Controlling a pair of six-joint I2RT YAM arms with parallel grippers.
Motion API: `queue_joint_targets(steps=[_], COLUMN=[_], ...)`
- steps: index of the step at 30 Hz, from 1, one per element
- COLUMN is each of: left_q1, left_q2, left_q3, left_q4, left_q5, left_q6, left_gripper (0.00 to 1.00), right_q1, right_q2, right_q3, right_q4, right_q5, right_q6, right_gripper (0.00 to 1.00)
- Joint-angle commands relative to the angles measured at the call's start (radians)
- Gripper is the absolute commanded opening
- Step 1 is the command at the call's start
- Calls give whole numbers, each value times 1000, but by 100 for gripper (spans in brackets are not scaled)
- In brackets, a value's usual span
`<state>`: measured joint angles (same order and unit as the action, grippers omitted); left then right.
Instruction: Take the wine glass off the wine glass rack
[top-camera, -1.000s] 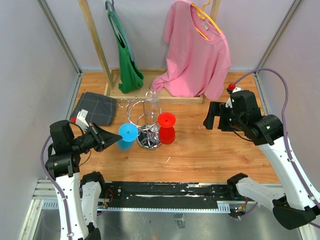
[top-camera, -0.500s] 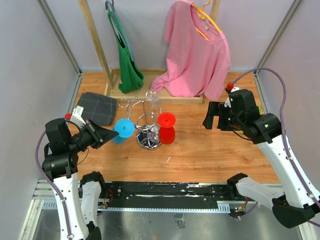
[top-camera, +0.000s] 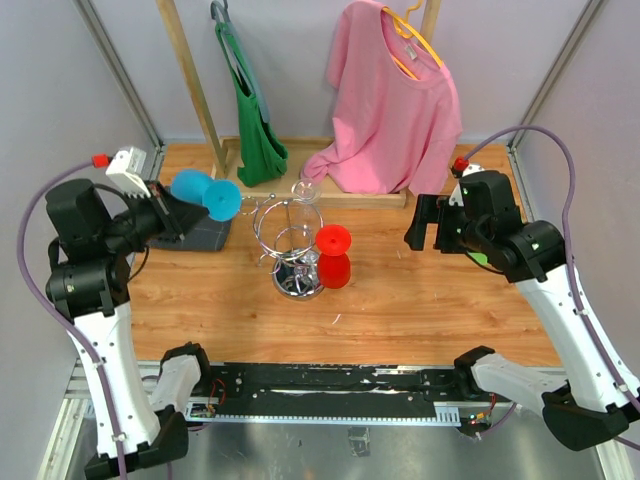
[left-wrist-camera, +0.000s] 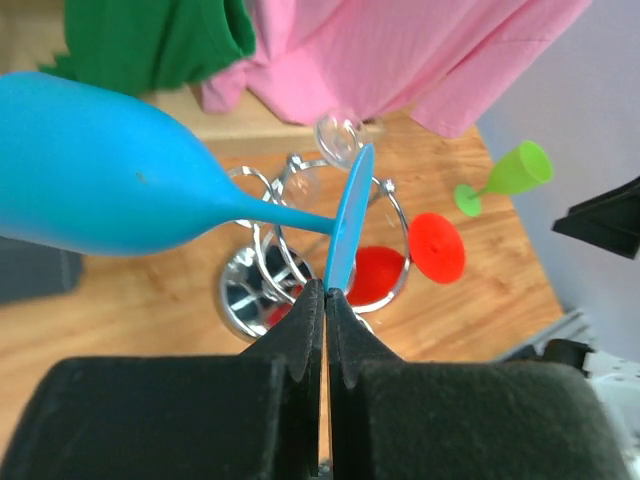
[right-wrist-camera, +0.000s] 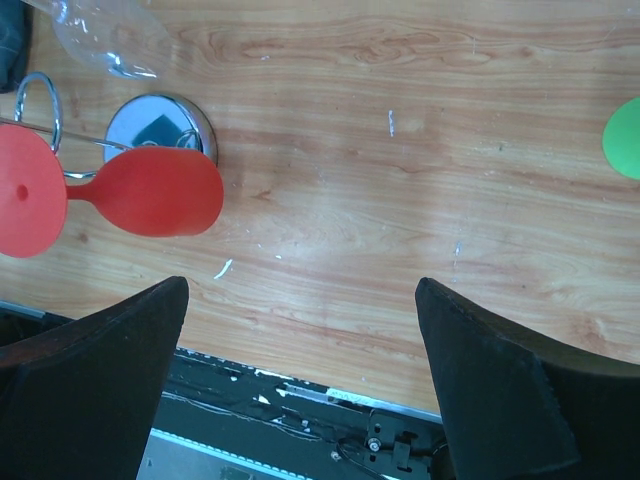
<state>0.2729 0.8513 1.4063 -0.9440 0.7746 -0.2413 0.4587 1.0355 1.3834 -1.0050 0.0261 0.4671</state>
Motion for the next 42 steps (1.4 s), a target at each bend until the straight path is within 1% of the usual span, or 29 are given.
queue_joint_targets(steps=[1, 4, 8, 10, 13, 16, 21, 24, 28, 32, 34, 37, 42], left_q1=[6, 5, 2, -28, -130, -233, -442, -538, -654, -773, -836, -918, -989], left_q2=[97, 165, 265, 312, 366, 395, 451, 474, 493, 485, 480, 468, 448], left_q3=[135, 229, 375, 442, 515, 548, 621, 651, 637, 564, 526, 469, 354], left_q4=[45, 70, 87, 96, 119, 175, 234, 260, 295, 392, 416, 419, 417], left_q5=[-8, 49, 192, 216, 212, 216, 153, 148, 176, 190, 187, 179, 157], left_q6=[188, 236, 237, 234, 242, 205, 178, 180, 172, 124, 127, 191, 333], left_gripper=[0, 0, 0, 0, 0, 0, 0, 0, 0, 0, 0, 0, 0], right_q1=[9, 2, -9, -22, -43, -51, -58, -68, -97, -171, -209, -252, -266], right_q2=[11, 20, 44, 54, 66, 73, 66, 48, 35, 34, 37, 55, 113], right_q3=[52, 72, 117, 142, 178, 204, 250, 270, 322, 382, 418, 495, 656], right_q4=[23, 30, 32, 34, 38, 37, 4, -18, -70, -122, -148, -192, -281], right_q5=[8, 8, -5, -16, -25, -26, 5, 28, 65, 67, 62, 43, 44], right_q6=[-21, -27, -37, -36, -32, -28, -27, -23, -40, -79, -98, -124, -166], right_gripper=[98, 98, 99, 99, 99, 99, 98, 99, 98, 98, 98, 98, 98])
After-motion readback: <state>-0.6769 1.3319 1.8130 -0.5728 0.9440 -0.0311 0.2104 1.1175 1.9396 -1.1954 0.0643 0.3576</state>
